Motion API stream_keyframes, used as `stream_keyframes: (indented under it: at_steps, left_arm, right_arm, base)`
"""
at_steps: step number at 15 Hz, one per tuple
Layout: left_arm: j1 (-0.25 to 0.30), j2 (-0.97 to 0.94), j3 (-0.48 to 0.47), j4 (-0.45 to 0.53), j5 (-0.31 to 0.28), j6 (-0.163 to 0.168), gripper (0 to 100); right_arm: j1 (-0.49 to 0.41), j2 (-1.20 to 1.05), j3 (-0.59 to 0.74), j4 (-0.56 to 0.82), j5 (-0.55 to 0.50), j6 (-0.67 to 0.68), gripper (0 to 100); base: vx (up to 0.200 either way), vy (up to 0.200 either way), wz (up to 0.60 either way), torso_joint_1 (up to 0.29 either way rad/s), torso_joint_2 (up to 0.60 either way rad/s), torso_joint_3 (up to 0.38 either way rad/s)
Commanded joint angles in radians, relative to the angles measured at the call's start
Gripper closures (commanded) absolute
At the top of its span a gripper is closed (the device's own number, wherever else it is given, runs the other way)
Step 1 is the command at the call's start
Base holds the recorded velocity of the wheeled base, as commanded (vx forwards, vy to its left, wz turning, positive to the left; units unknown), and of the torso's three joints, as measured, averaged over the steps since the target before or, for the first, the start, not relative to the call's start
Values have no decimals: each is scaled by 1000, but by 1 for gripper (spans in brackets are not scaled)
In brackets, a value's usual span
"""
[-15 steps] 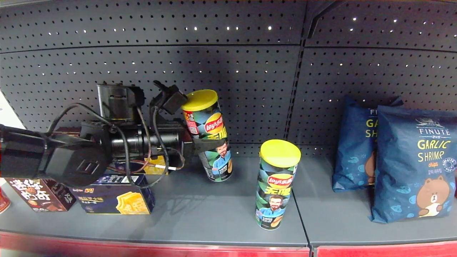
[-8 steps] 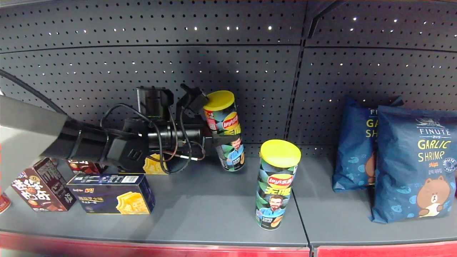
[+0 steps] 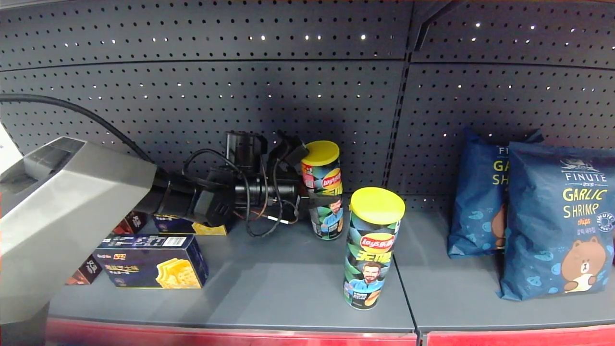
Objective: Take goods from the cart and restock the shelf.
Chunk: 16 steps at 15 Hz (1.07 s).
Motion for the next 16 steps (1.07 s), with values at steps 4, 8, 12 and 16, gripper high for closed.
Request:
stream_keyframes:
  at_steps: [4,8,12,16]
  left_arm:
    - [-4,43,-144,152,-39,109,100]
    - [-23,61,-164,154,-42,109,100]
    - [-33,70,-163,154,-42,112,100]
    - [-33,69,-157,154,-42,112,0]
  right_arm:
    - [0,5,0,0,1,1,0]
    - [0,5,0,0,0,6,0]
    - [0,5,0,0,1,7,0]
    - [0,5,0,0,1,9,0]
  base:
    - [0,0,0,0,0,0]
    - [0,0,0,0,0,0]
    - [0,0,0,0,0,0]
    - [0,0,0,0,0,0]
